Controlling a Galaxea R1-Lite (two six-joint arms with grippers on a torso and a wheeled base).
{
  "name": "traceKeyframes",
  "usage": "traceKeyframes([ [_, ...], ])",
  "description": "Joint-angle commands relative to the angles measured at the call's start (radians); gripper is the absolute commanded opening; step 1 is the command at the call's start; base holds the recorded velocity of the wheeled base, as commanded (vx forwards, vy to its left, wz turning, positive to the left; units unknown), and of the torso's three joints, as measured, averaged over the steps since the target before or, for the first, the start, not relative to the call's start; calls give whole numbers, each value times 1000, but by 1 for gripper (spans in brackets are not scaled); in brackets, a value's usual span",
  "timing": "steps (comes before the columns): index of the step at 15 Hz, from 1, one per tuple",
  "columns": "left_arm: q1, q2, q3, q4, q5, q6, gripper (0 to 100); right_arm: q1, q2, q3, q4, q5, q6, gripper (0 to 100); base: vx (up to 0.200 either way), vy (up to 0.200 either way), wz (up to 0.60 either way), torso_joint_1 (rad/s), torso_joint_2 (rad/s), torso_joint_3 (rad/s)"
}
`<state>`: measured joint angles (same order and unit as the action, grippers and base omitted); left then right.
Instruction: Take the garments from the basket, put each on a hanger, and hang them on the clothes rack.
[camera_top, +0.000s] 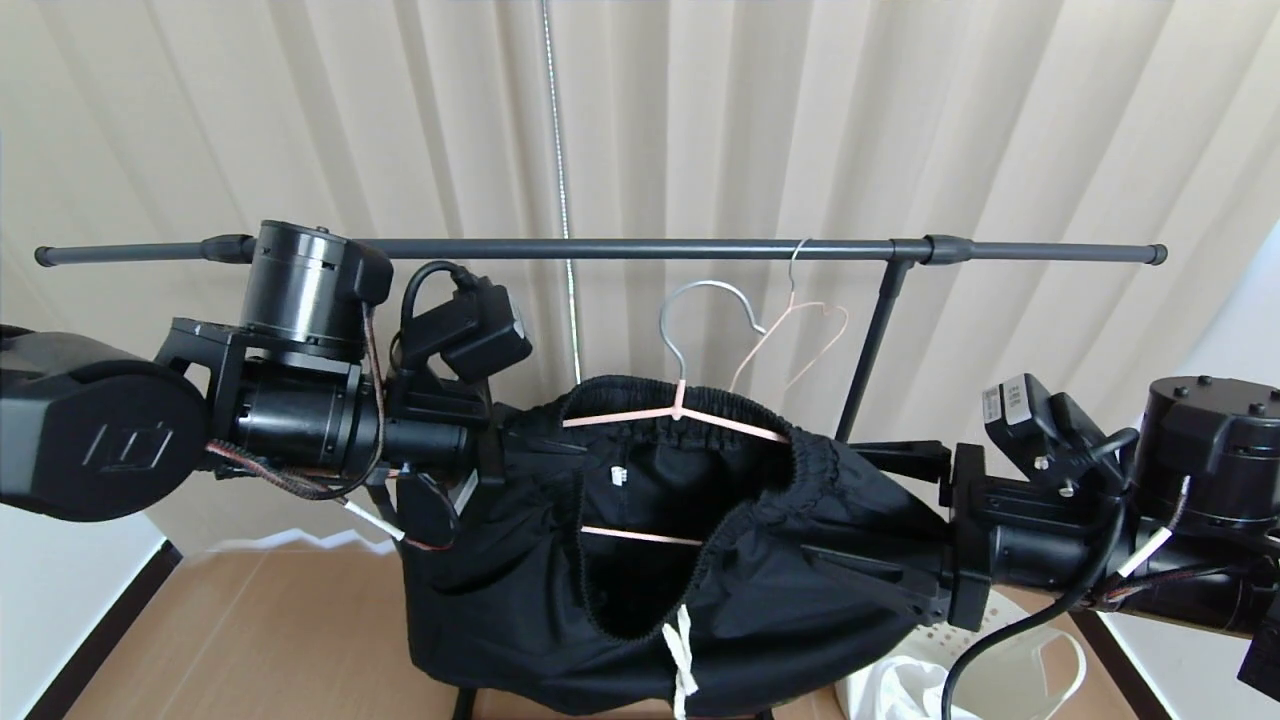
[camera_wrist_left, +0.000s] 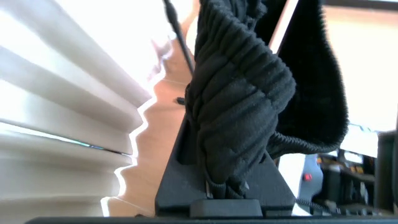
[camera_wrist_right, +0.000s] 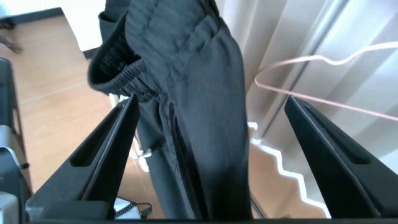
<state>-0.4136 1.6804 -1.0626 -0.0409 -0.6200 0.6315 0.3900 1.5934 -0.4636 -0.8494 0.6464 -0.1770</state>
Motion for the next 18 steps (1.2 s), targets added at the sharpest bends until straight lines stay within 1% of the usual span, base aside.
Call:
traceKeyframes([
  [1, 7, -34, 55, -53, 2, -35, 0, -22, -4, -4, -16, 19, 25, 100, 0, 0, 0, 0, 0, 0],
  [2, 7, -41, 76, -96, 3, -58, 0, -26, 0, 3, -66, 21, 59, 100, 0, 0, 0, 0, 0, 0],
  [3, 7, -42, 82, -111, 3, -65, 0, -31, 2, 6, -89, 22, 74, 100, 0, 0, 0, 0, 0, 0],
  [4, 10, -53, 88, -129, 3, -85, 0, -43, 5, 14, -143, 24, 119, 100, 0, 0, 0, 0, 0, 0],
  [5, 19, -64, 92, -131, 3, -96, 0, -60, 5, 16, -165, 30, 142, 100, 0, 0, 0, 0, 0, 0],
  [6, 24, -76, 93, -131, 3, -98, 0, -74, 5, 14, -168, 49, 145, 100, 0, 0, 0, 0, 0, 0],
  [9, 52, -114, 116, -131, 3, -104, 0, -123, 3, 11, -169, 84, 145, 100, 0, 0, 0, 0, 0, 0],
  [14, 105, -146, 138, -131, 3, -105, 0, -131, 14, 22, -171, 101, 136, 100, 0, 0, 0, 0, 0, 0],
  [16, 113, -150, 136, -131, 2, -115, 0, -129, 34, 28, -171, 101, 114, 100, 0, 0, 0, 0, 0, 0],
  [18, 114, -162, 133, -132, 2, -148, 0, -129, 102, 31, -171, 101, 51, 100, 0, 0, 0, 0, 0, 0],
])
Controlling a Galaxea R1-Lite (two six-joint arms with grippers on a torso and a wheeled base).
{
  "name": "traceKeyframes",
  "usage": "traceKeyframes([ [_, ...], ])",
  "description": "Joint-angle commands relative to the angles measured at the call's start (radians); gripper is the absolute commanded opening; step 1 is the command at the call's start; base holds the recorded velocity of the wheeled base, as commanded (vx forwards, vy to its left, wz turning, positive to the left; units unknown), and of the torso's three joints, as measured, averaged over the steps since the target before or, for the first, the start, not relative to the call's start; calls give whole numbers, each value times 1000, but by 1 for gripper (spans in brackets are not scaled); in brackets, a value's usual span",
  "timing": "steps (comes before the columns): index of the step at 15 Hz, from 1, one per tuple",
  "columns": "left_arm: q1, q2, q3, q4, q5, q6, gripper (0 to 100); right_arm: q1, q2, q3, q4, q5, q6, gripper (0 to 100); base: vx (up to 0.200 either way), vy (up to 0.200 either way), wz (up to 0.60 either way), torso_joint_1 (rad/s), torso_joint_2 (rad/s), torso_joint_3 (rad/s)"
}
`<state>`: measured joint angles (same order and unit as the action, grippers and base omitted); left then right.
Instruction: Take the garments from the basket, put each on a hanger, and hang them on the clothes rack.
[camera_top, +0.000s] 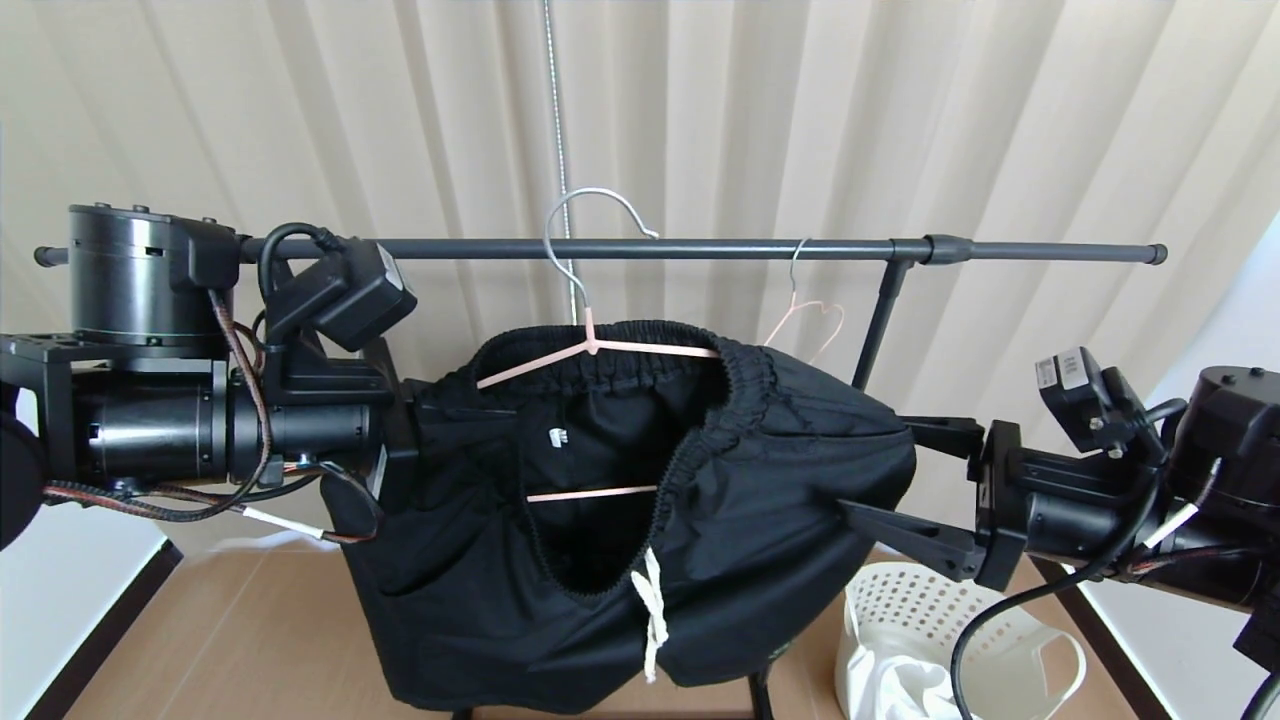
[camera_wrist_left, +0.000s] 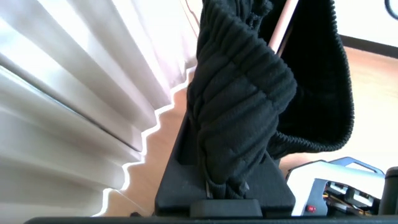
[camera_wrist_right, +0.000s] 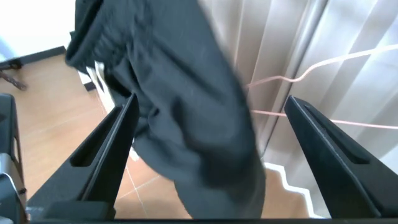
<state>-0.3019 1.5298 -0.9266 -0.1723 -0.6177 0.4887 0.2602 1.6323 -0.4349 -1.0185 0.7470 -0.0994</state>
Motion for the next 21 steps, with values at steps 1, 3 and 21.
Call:
traceKeyframes([
  [1, 3, -16, -1, -1, -1, -7, 0, -1, 84, 1, -2, 0, -34, 100, 0, 0, 0, 0, 0, 0],
  [3, 14, -25, 2, 1, -1, -10, 0, -13, 135, -5, -8, -2, -43, 100, 0, 0, 0, 0, 0, 0],
  [21, 55, -97, 34, -1, -4, -91, 0, -88, 288, -10, -123, -21, -154, 0, 0, 0, 0, 0, 0, 0],
])
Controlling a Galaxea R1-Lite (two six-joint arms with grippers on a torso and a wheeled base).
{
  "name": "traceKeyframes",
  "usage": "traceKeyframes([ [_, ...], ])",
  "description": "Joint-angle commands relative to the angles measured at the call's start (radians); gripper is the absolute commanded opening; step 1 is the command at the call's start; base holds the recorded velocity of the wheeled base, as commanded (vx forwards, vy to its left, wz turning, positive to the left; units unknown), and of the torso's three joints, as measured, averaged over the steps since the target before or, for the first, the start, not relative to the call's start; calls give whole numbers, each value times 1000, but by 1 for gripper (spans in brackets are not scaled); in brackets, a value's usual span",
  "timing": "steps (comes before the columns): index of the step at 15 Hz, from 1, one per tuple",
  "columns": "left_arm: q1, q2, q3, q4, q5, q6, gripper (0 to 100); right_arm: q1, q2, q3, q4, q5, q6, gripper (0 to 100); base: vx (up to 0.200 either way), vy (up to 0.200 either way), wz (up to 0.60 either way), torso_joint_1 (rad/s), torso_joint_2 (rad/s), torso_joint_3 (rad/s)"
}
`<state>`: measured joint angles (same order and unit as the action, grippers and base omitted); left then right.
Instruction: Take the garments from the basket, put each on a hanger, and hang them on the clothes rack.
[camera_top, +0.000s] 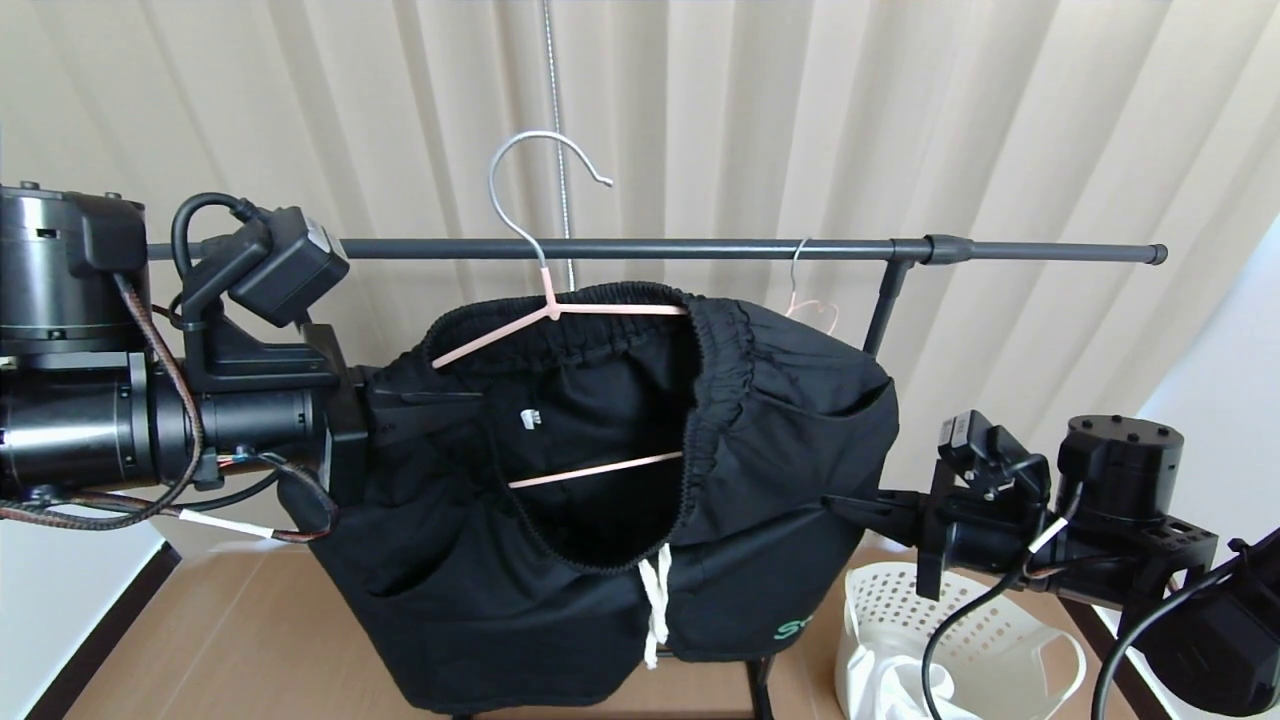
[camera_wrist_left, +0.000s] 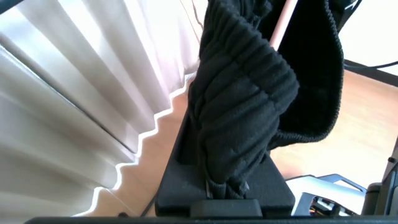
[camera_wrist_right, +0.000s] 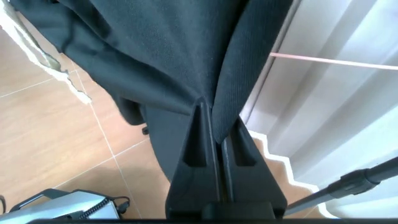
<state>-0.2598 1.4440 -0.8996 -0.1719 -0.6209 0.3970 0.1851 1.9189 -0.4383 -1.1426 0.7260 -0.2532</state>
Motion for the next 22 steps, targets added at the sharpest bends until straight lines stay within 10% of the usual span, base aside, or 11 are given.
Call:
traceKeyframes([
  [1, 14, -13, 7, -1, 0, 0, 0, -16, 2, -8, 1, 1, 0, 0, 0, 0, 0, 0, 0, 0],
  [15, 48, -19, 27, -1, 4, -7, 0, -26, -18, 21, -2, -2, -11, 0, 0, 0, 0, 0, 0, 0],
  [16, 59, -19, 34, -1, 6, -6, 0, -15, -43, 29, -3, -2, -18, 100, 0, 0, 0, 0, 0, 0],
  [22, 119, -10, 68, 2, 27, -6, 0, 11, -135, 53, -6, 1, -17, 100, 0, 0, 0, 0, 0, 0],
])
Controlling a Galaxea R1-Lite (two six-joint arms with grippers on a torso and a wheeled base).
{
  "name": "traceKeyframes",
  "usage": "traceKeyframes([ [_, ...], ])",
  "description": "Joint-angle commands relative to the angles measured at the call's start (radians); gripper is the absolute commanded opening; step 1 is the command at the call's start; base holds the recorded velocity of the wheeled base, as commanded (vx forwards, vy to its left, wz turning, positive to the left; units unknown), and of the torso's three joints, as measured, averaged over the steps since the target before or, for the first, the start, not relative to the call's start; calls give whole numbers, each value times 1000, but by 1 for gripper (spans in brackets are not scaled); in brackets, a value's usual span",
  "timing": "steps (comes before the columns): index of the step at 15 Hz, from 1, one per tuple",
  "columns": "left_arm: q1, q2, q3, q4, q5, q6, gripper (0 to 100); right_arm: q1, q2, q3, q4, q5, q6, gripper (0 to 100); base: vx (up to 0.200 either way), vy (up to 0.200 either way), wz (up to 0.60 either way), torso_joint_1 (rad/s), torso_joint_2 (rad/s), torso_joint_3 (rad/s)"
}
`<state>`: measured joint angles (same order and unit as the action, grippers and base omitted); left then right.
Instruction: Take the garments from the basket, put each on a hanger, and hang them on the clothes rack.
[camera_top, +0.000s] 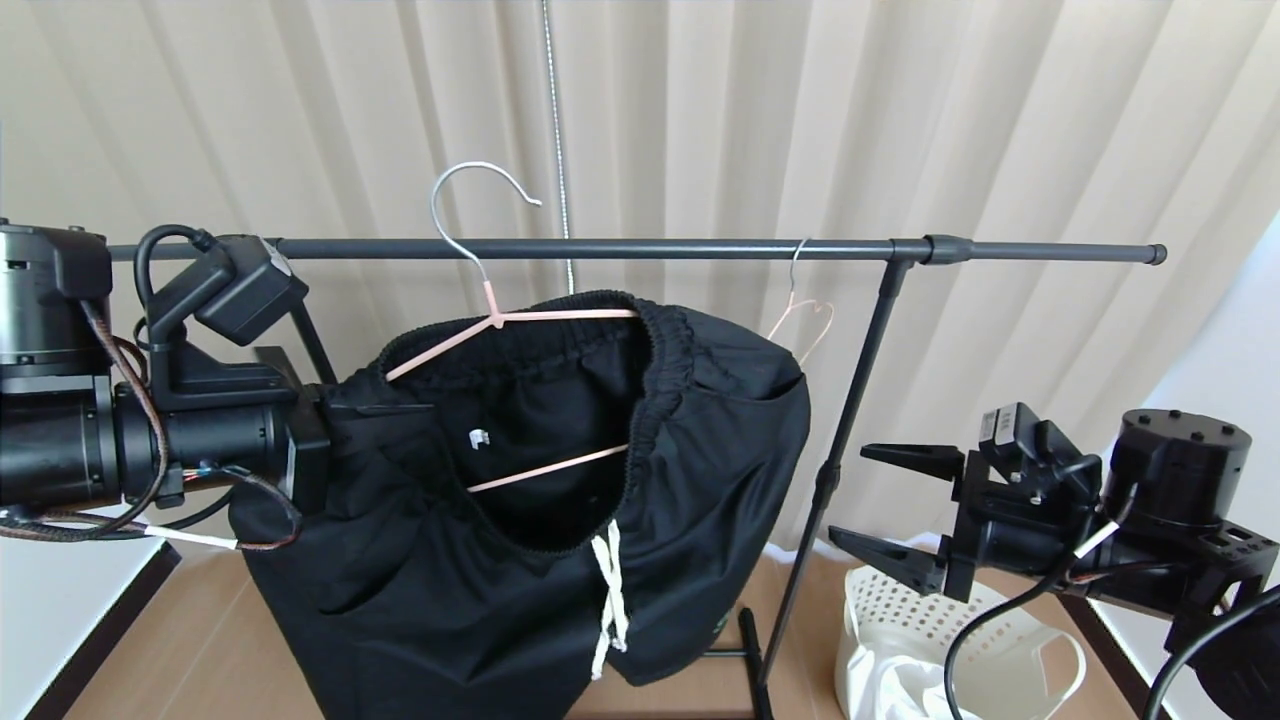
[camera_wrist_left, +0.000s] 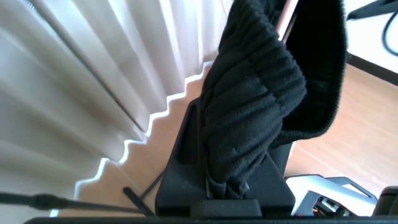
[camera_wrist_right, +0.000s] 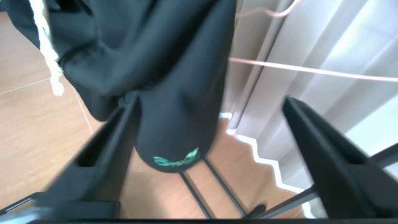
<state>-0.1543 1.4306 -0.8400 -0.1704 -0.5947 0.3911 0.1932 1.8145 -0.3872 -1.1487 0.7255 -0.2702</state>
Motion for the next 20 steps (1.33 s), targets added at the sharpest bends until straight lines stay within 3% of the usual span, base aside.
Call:
traceKeyframes([
  [1, 13, 4, 9, 0, 1, 0, 0, 3, -30, 2, 0, 2, 0, 100, 0, 0, 0, 0, 0, 0],
  [5, 27, 2, 71, 2, 115, 15, 0, 5, -34, -4, 3, -5, 2, 100, 0, 0, 0, 0, 0, 0],
  [9, 25, 34, 136, 5, 240, 170, 0, 9, -27, -7, 3, -28, 0, 100, 0, 0, 0, 0, 0, 0],
  [13, 24, 71, 187, 0, 320, 249, 0, 14, -26, -7, 4, -28, 0, 100, 0, 0, 0, 0, 0, 0],
  [16, 21, 128, 160, -6, 394, 246, 0, 14, -24, -7, 4, -28, 0, 100, 0, 0, 0, 0, 0, 0],
  [19, 13, 183, 107, -24, 431, 190, 0, 14, -24, -7, 4, -28, 0, 100, 0, 0, 0, 0, 0, 0],
  [20, -27, 226, 32, -32, 461, 77, 0, 14, -23, -7, 4, -28, 2, 100, 0, 0, 0, 0, 0, 0],
])
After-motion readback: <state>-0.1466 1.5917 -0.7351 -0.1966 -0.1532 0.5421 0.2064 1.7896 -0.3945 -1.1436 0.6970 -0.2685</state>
